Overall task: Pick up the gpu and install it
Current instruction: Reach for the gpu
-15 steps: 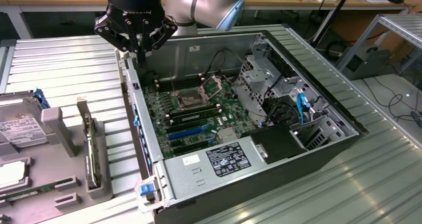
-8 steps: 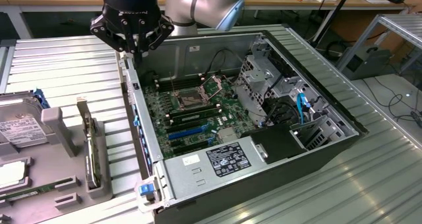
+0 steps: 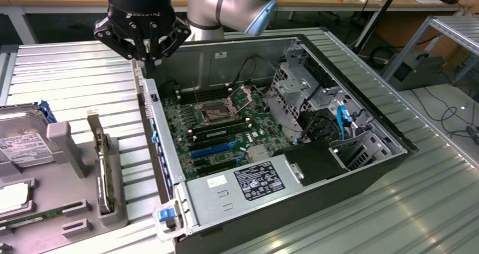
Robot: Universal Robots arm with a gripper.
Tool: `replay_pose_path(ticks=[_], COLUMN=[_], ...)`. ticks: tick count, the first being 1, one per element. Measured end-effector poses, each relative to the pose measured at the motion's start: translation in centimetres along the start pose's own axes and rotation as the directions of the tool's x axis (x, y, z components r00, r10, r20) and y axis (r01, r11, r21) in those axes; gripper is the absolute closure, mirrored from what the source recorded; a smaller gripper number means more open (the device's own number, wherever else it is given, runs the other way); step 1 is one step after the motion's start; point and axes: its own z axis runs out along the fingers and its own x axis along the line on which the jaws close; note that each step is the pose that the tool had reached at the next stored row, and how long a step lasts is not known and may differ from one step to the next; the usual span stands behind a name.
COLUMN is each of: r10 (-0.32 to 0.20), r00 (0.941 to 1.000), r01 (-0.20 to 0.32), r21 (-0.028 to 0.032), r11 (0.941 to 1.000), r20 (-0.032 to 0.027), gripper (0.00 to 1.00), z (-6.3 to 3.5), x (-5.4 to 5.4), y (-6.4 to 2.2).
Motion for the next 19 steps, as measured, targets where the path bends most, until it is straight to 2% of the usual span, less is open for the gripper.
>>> replay_pose_path(ticks=[19], r10=[0.000], r00=[1.0000], r01=[0.000], r21=[0.0000], r11=[1.0000], r20=[0.0001], gripper=[0.89], z=[-0.04], x=[1.7], y=[-0.13])
